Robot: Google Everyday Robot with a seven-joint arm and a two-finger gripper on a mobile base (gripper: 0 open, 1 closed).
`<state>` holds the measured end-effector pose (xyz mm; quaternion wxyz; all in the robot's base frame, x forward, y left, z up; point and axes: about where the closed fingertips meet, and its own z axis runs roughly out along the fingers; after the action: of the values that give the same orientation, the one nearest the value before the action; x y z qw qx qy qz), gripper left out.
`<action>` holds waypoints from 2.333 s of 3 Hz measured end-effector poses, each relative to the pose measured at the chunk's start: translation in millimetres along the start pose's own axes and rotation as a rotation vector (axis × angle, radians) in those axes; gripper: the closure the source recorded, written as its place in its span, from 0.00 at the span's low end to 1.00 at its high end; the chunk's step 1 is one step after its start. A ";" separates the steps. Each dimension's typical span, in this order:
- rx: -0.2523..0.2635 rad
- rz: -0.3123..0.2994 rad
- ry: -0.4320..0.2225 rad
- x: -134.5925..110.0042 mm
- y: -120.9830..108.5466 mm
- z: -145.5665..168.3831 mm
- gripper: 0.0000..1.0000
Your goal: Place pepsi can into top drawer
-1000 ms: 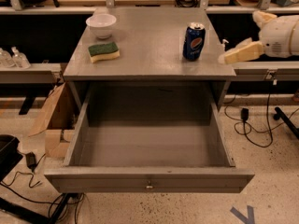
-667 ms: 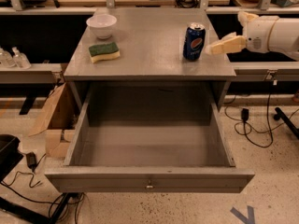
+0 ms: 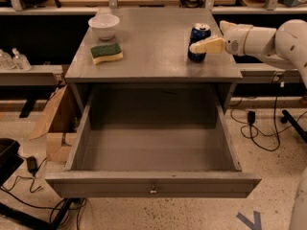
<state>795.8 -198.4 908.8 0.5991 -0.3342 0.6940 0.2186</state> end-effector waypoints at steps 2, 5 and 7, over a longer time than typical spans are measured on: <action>-0.014 0.058 -0.022 15.0 -6.4 28.7 0.00; -0.058 0.044 -0.095 -3.2 3.6 41.3 0.64; -0.139 -0.132 -0.101 -62.3 85.3 -10.0 1.00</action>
Offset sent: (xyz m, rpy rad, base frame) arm 0.0382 0.0119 -0.0264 0.1038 0.0411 0.0024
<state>730.7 -134.7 963.3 0.6216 -0.4086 0.6227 0.2427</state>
